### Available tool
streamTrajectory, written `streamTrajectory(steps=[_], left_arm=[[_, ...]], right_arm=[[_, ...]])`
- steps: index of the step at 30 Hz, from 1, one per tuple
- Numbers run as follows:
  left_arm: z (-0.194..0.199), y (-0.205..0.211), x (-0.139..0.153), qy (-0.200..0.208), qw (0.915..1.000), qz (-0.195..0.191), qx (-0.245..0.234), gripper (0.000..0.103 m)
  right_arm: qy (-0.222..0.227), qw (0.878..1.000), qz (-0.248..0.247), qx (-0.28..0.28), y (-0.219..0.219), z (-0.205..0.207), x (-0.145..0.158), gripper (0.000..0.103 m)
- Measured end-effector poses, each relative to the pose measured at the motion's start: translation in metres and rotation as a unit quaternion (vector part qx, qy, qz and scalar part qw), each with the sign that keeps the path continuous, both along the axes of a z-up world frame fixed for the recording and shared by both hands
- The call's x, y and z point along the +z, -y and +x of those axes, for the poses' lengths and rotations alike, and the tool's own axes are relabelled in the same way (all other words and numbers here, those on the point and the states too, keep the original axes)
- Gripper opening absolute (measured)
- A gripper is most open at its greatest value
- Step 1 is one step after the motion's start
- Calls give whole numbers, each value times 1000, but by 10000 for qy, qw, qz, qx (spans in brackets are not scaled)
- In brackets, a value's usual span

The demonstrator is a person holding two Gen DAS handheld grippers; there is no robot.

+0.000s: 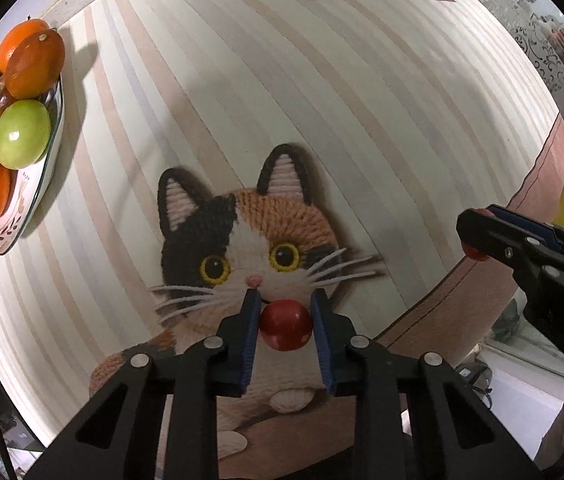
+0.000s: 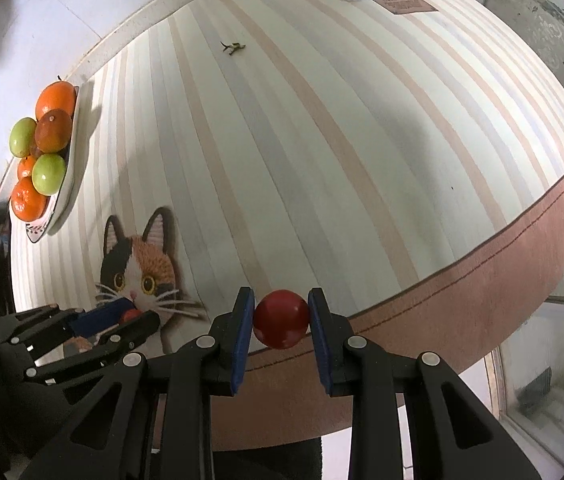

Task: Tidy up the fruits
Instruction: 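Grasp a small red fruit with the left tool while the right tool grasps another, then carry both red fruits to the floral plate and open both tools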

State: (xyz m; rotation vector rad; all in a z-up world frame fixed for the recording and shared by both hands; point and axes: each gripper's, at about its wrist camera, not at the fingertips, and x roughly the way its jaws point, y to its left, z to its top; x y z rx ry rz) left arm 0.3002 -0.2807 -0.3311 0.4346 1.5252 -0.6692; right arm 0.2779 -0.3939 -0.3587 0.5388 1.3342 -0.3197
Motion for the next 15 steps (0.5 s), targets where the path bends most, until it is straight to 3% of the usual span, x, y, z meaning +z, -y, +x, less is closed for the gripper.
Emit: streamTrajectory(steps=[8,15], left_arm=[[28,-41,30,138,9983,-324,454,23],[80,-116,68,329,9857,-619,1532,23]], right_arm=[[229,9995,70,187,-8,17,19,30],[665,9944,363,732,-47,64,45,30]])
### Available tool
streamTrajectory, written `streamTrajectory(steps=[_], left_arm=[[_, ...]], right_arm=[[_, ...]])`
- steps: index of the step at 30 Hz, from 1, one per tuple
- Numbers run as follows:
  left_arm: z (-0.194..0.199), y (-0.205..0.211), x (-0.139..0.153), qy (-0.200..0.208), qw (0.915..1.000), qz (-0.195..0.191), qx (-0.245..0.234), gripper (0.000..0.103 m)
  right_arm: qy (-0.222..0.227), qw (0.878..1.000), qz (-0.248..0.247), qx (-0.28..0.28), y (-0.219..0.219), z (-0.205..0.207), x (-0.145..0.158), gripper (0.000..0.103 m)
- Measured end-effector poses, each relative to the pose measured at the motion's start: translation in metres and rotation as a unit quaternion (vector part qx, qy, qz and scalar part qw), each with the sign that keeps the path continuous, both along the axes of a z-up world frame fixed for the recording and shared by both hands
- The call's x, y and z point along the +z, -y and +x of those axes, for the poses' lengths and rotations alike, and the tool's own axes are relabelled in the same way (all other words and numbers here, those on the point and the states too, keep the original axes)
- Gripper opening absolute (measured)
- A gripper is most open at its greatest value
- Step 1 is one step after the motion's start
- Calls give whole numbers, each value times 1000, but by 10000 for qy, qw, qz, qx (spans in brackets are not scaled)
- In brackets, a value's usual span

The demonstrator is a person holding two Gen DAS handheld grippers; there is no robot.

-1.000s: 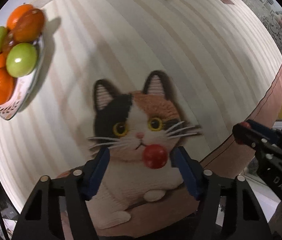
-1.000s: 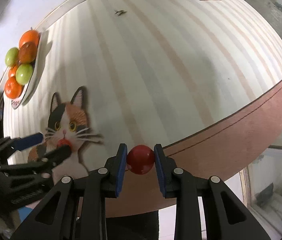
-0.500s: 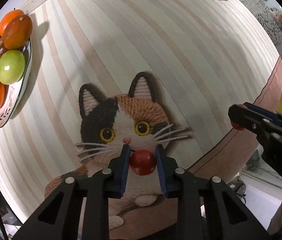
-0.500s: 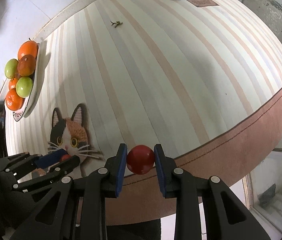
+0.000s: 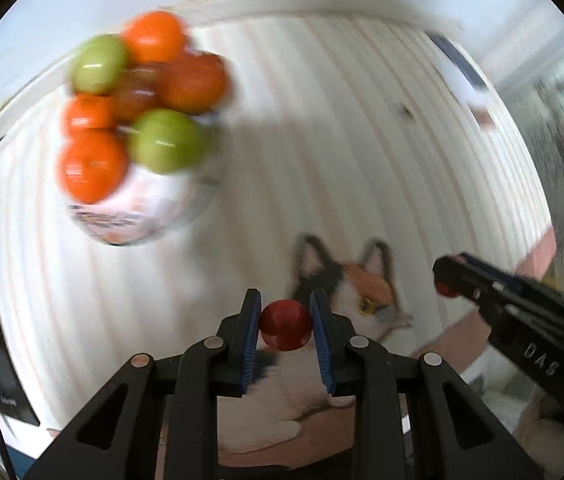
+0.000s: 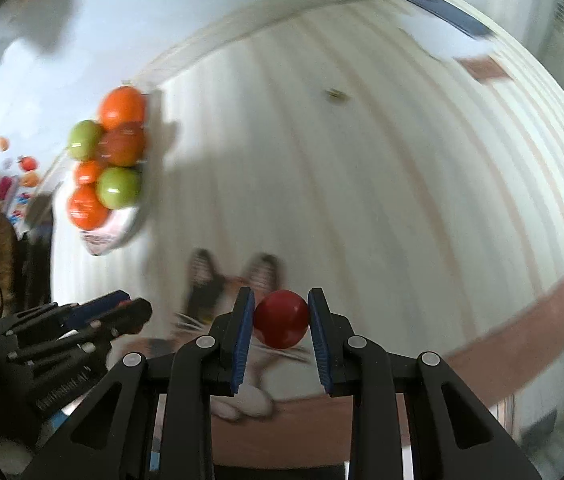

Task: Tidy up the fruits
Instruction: 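Carry both red fruits to the floral plate and open both tools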

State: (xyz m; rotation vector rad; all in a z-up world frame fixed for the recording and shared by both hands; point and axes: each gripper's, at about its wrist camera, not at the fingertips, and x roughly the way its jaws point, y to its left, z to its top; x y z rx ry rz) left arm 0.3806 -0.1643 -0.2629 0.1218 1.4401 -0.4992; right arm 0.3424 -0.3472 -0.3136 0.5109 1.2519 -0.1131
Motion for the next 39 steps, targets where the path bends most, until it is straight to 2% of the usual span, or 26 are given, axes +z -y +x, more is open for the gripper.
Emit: streamTrajectory(steps=[5,11,15,18,20,22,23,24,25,26,28,29,32,35,39], left_arm=[[39,-49,7,-36,9967,-143,799,23],[86,-89,-23,-655,9814,-500,1736,23],[101,-94,-33,-787,9771,-547,1899,23],[108,-96,-41,-916,9765,-469,1894,24],[110,-97,-44,-960,9755,-287,1957,24],[110,-95,-44,-933,9747,-225,2020,25],[109,-98,-42,-899,9746,-198,2044,26],[108,-107,-37,-836,9751,-183,2045,32],[107,-108,-33,-764,9762,-145,2023,43],[106,-110,-30,-701,9768,-75,2021,50],[104,-113,-24,-572,9783,-1,1994,81],[101,-114,-20,-473,9796,74,1954,86],[92,-116,-8,-128,9820,387,1844,89],[84,-120,0,115,9801,617,1881,93],[74,-119,13,355,9777,778,1916,93]], right_arm=[[249,9960,580,632,-47,53,4,30],[203,9841,1520,900,-82,104,-23,30],[98,9817,1568,1072,-103,132,-35,30],[-34,9822,1437,1206,-109,141,-40,31],[-160,9829,1399,1189,-110,145,-43,39],[-240,9844,1278,1182,-110,147,-43,62],[-246,9851,1234,1173,-109,146,-41,69],[-250,9857,1188,1170,-107,146,-40,83],[-252,9866,1114,1169,-104,144,-37,89],[-253,9876,988,1191,-102,141,-34,89],[-268,9898,633,1248,-102,140,-27,92],[-255,9905,436,1275,-102,138,-22,94],[-196,9908,-226,1323,-104,133,-7,96],[-92,9884,-736,1325,-105,128,8,99],[38,9848,-1148,1303,-107,124,25,99]])
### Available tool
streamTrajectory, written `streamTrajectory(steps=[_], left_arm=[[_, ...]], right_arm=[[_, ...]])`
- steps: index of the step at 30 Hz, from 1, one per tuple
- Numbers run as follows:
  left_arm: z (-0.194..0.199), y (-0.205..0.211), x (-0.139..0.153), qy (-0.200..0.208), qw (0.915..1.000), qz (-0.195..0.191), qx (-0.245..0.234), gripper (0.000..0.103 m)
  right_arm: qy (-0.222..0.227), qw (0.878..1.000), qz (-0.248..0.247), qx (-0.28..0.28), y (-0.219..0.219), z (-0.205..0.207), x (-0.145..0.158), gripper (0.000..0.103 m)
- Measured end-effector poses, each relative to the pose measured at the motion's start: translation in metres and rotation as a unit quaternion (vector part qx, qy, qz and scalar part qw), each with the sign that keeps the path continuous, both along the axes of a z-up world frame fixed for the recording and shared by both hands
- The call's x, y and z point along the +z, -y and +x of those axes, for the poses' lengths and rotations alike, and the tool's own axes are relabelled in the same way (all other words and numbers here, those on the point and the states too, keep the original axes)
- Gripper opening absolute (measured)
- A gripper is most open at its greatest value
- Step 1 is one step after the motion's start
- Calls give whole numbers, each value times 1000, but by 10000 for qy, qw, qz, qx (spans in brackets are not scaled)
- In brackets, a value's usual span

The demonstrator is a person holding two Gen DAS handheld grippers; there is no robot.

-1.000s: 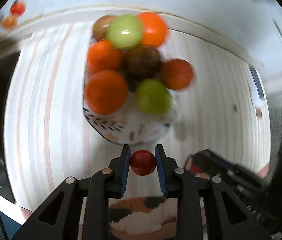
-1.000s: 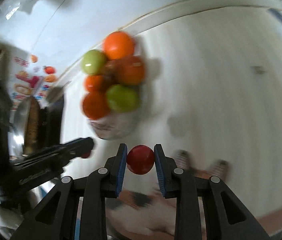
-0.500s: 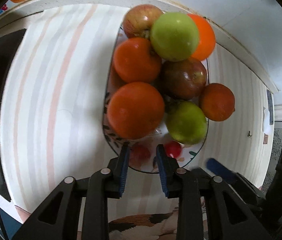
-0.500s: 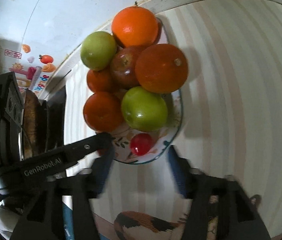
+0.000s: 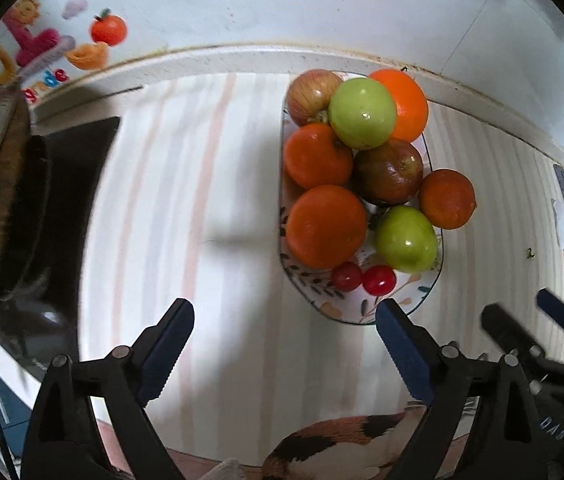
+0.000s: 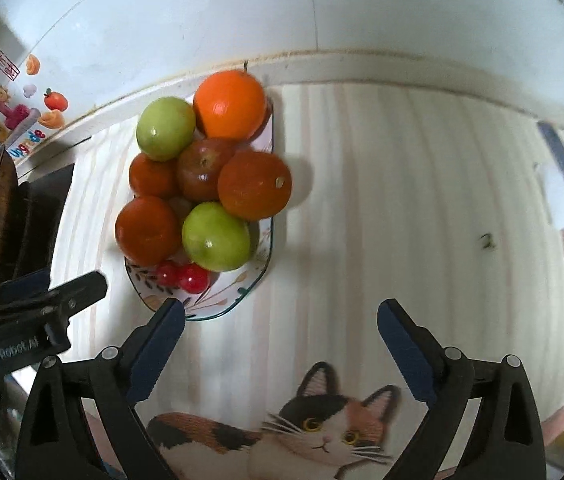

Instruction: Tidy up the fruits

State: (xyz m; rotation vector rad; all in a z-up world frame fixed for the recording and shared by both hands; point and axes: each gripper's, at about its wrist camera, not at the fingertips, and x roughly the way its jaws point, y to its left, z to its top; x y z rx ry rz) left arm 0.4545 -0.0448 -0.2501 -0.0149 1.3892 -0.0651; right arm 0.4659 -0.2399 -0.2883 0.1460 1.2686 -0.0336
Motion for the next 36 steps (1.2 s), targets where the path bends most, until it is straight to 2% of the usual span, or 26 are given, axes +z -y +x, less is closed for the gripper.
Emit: streamTrajectory(steps=[3,10,16,24,36], left_arm=[[-8,0,13,172,9998,33,69,93],[-31,-2,50,641,9977,29,195,93],[-65,-11,93,1066,9939,0,287,93],[-140,-23,156,1760,9844,2,54,93],[-243,-49,217,2317,9717,-228,-390,93]], right_arm=[[161,9997,-198,45,-3,-4,14,99],[470,9987,-194,60,-4,-21,48,99],[779,9967,-228,33,-9,-59,89,99],[1435,9891,-331,-48,-25,-142,164,99],[2011,9777,-494,-343,-63,-277,239,99]])
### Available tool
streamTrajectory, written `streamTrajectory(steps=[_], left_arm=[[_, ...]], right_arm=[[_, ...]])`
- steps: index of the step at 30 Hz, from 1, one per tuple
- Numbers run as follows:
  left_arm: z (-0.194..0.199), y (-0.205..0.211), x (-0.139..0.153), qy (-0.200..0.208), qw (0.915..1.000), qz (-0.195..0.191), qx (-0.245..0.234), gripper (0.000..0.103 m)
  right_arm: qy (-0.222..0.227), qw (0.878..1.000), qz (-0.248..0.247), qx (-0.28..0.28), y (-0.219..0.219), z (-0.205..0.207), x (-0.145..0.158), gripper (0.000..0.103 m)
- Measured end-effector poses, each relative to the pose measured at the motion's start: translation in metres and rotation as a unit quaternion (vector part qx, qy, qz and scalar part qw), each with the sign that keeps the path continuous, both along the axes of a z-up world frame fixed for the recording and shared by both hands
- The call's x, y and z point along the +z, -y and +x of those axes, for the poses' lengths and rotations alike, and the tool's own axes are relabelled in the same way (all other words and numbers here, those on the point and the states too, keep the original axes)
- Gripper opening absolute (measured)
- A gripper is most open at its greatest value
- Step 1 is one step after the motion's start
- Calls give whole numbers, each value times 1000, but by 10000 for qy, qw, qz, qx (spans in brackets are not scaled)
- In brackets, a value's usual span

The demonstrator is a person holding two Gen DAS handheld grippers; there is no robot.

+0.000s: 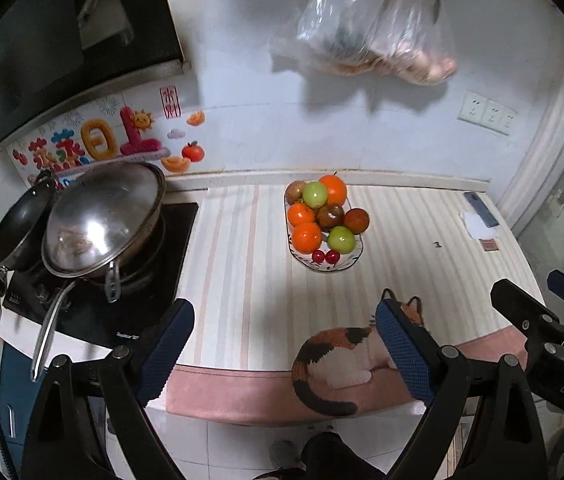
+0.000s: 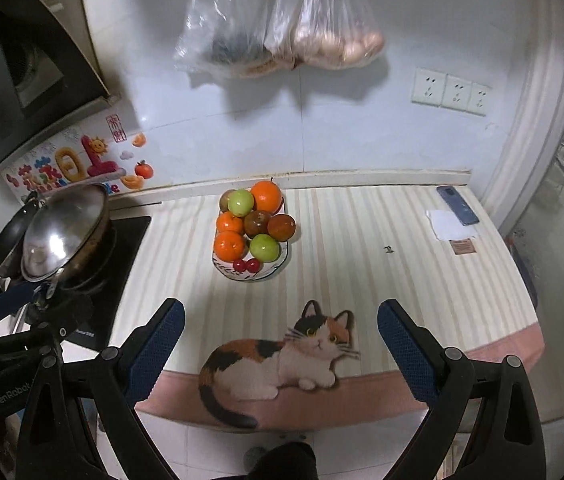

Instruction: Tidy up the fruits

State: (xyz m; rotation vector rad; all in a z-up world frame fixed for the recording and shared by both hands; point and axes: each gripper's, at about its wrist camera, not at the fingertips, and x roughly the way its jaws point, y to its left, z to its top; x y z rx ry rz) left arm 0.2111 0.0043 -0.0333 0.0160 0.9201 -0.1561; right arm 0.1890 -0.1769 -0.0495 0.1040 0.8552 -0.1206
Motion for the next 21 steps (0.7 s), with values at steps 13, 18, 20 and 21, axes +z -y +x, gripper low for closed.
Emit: streamTrajectory(steps=[13,18,20,21], left_arm=[[-46,-18,31,304,9993,-176,93,93],[-51,-18,33,301,9992,-211,151,93],[-52,-17,34,319,9991,-201,175,93],[-52,-16,33,300,9992,-204,186,93]], right_arm=[[312,9994,30,126,-21,-62,38,101],[328,9993,80,177,-15,-66,42,101],[346,9991,130,192,-11,-66,44,101],[342,9991,166,201,-9,-65,44,101]])
